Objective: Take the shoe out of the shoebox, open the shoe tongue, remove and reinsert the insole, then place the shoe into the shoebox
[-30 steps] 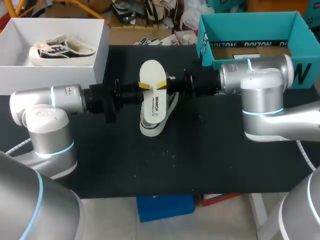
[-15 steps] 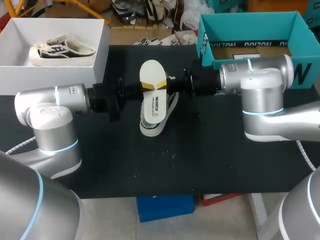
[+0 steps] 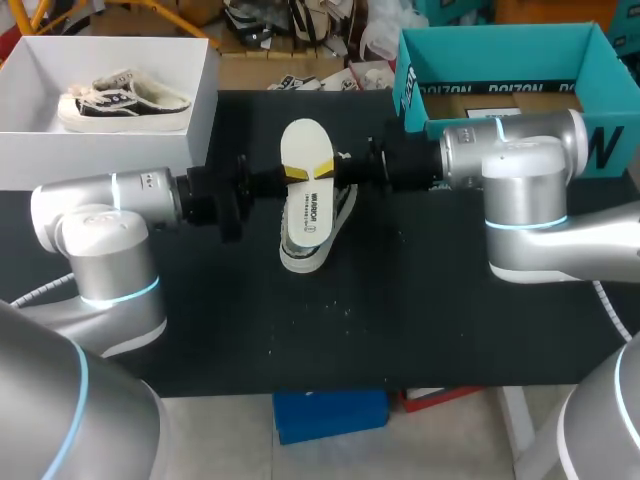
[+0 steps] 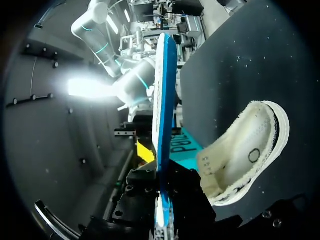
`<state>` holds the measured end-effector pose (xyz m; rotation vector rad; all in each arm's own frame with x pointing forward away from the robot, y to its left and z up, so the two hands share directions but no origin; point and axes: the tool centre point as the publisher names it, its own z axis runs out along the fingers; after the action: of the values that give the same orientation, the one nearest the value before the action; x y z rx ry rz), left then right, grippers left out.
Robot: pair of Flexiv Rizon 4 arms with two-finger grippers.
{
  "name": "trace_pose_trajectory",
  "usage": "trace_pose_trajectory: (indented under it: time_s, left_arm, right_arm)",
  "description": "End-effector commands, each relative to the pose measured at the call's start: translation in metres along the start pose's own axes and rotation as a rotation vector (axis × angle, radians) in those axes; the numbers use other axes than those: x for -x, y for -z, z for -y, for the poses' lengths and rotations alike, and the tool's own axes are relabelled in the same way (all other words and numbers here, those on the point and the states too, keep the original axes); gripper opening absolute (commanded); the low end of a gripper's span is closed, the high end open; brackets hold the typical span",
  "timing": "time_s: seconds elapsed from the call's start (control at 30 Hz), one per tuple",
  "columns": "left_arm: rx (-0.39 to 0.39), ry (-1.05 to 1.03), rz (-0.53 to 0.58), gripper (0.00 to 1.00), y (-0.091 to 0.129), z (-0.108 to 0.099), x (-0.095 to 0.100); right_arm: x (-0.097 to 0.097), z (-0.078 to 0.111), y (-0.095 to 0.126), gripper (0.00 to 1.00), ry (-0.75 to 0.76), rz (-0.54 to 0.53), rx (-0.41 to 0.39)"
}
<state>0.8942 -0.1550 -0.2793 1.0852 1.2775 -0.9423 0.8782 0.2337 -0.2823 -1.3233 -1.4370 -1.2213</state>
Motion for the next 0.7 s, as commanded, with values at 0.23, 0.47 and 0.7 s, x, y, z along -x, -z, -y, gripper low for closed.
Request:
trace_pose_trajectory:
  time_s: [0.23, 0.47, 0.7]
  left_arm:
    - [0.021, -0.007, -0.198, 0.0, 0.037, 0.028, 0.011]
    - [-0.018, 0.016, -0.334, 0.0, 0.07, 0.055, 0.008]
    - [-0.021, 0.038, -0.404, 0.0, 0.098, 0.077, 0.0]
  right_arm:
    - [-0.006, 0.011, 0.028, 1.0, -0.087, 0.287, 0.224]
    - [-0.005, 0.028, 0.058, 1.0, -0.144, 0.378, 0.351]
    - [-0.009, 0.044, 0.081, 1.0, -0.156, 0.494, 0.453]
